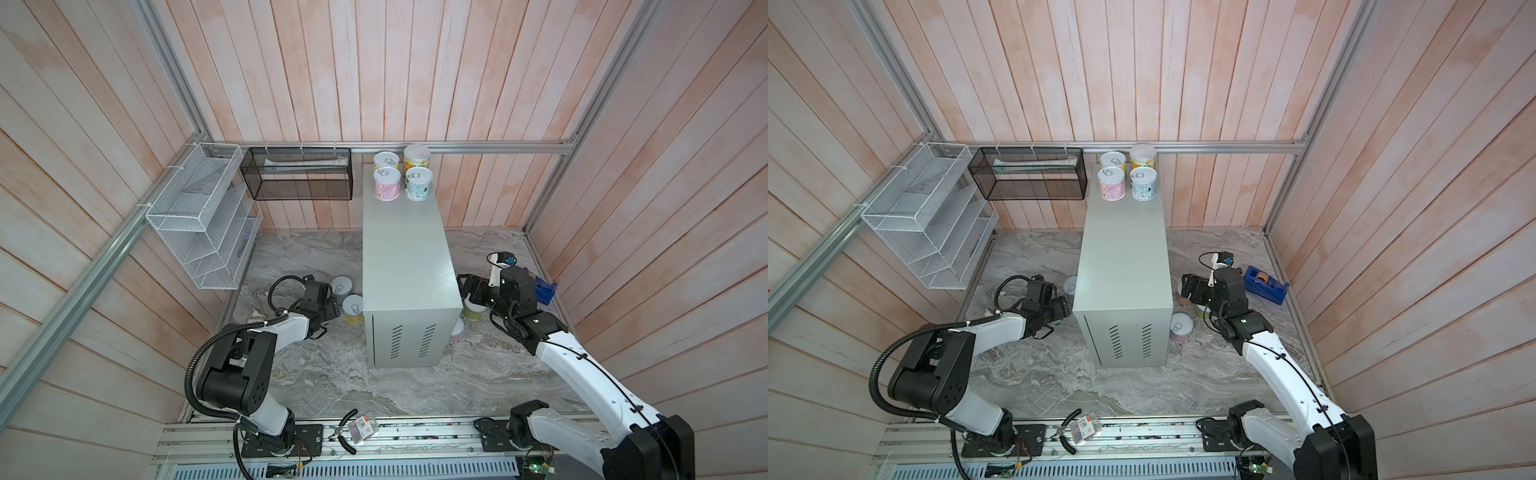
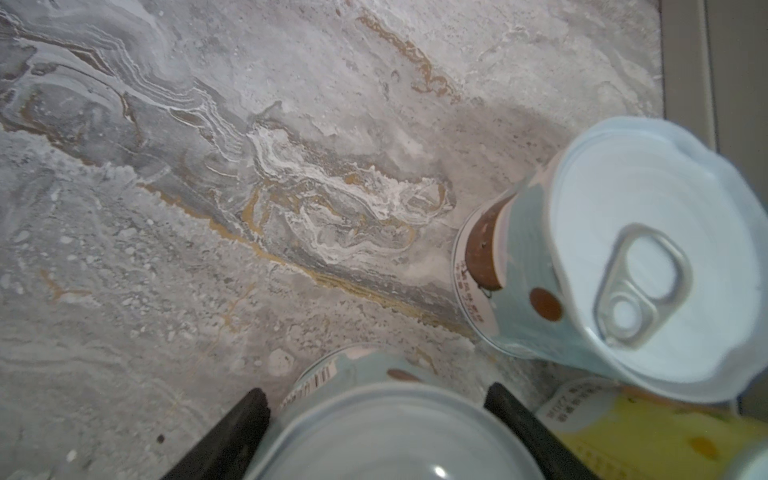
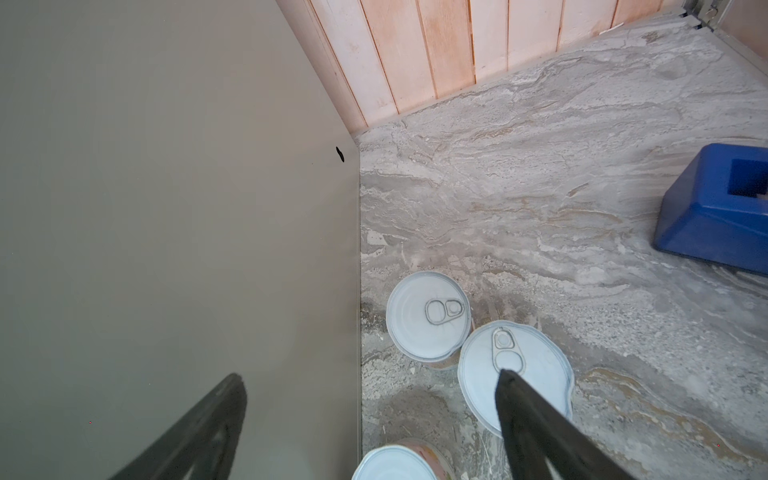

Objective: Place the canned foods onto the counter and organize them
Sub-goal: 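Grasp the pale-blue can on the floor with the left gripper, then lift the pale-blue can with the left gripper over the cabinet top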

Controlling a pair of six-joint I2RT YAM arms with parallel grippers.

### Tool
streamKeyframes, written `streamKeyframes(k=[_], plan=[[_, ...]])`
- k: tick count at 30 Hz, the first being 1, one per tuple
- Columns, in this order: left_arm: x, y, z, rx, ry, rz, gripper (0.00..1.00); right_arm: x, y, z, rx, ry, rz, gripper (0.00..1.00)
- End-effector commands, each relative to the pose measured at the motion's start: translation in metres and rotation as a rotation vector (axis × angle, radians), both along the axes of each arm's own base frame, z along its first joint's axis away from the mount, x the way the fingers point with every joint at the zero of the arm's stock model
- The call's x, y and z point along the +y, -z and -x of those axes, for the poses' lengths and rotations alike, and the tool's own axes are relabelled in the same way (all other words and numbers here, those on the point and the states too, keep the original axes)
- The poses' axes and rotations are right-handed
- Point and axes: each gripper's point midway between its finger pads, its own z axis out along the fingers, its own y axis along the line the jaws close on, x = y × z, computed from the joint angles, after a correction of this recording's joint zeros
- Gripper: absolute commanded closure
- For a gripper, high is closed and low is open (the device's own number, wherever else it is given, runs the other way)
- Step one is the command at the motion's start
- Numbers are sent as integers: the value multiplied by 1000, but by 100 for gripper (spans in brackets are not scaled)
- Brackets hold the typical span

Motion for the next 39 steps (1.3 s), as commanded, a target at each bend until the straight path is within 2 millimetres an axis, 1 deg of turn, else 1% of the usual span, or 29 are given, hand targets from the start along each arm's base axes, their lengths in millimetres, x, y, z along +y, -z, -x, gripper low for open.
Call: streamKeyframes(k=[1,4,6,8,9,11,12,13,14,15,17,20,24,28,34,37,39], plan=[[-1,0,-3,17,1,-15,16,1,2,-1,-5,-6,4,7],[1,-1,-1,14,-8,-15,18,1,4,-2,-4,-7,2,7],[1,-1,1,16,-7,-14,24,2,4,-2,-1,-7,1,7],[1,-1,2,17,-9,-13,28,1,5,-3,0,-5,3,8],[0,0,3,17,-1,-9,33,1,5,-3,1,-5,5,8],[-2,-3,3,5,11,1,53,1,5,-4,1,-2,6,8],[-2,-3,4,4,13,6,67,1,6,-4,3,-2,7,8],[-3,-4,4,4,15,7,92,1,6,-5,2,-1,7,8],[-2,-4,5,9,12,2,100,1,6,-5,2,1,5,8],[-2,-6,6,13,12,2,100,1,5,-6,2,0,4,8],[-2,-16,7,6,21,-1,100,2,1,-6,-6,-1,-1,8],[0,-43,11,-33,38,-15,100,1,-6,-5,-24,0,-8,8],[1,-89,19,-101,63,-19,100,-2,-17,0,-55,8,-14,8],[-7,-150,28,-190,102,8,100,-8,-33,8,-90,25,-13,8],[-22,-238,35,-289,192,31,100,-24,-70,23,-176,63,20,8],[-31,-281,34,-332,240,43,100,-27,-85,29,-205,67,19,8],[-40,-302,31,-341,287,47,100,-29,-94,33,-225,69,12,8]])
